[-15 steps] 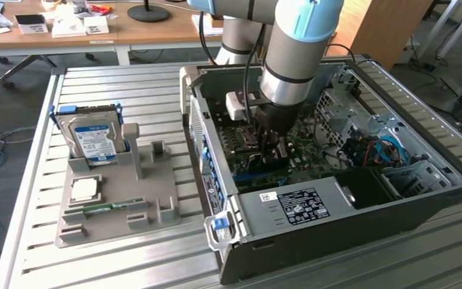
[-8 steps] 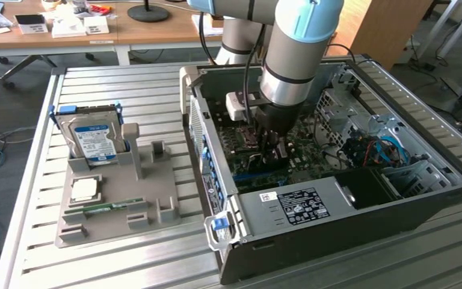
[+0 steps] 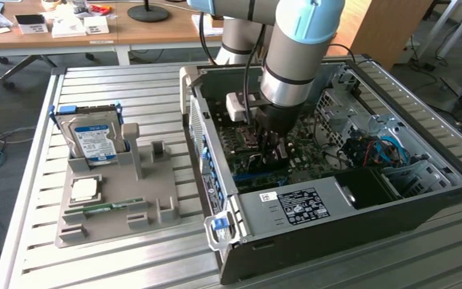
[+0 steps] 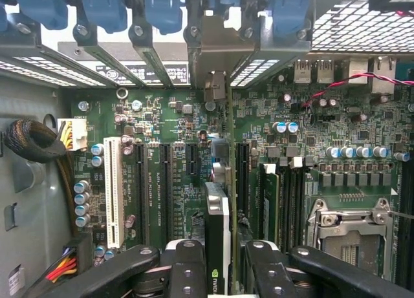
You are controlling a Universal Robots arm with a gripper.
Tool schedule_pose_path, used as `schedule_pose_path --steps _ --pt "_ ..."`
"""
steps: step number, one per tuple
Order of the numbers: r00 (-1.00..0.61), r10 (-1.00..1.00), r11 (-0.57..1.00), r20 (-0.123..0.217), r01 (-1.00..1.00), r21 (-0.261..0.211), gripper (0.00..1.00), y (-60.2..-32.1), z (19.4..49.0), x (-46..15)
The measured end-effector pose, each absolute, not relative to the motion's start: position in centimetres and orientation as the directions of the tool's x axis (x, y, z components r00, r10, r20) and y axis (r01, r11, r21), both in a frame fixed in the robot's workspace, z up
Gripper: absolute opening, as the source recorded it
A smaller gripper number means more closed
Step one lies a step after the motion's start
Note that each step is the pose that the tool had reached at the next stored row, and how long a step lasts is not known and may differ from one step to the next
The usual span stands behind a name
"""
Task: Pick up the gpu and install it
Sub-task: 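Insert the gpu into the slot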
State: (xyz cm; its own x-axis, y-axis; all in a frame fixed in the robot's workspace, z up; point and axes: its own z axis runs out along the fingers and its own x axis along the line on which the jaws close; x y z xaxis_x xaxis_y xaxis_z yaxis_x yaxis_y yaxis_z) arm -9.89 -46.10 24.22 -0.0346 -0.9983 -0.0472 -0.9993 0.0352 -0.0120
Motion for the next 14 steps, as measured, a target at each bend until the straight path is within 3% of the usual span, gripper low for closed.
schedule_pose_path --steps 14 --pt "-0.034 -0.998 0.035 -0.055 -0.999 -0.013 0.28 -46.24 24.20 -10.00"
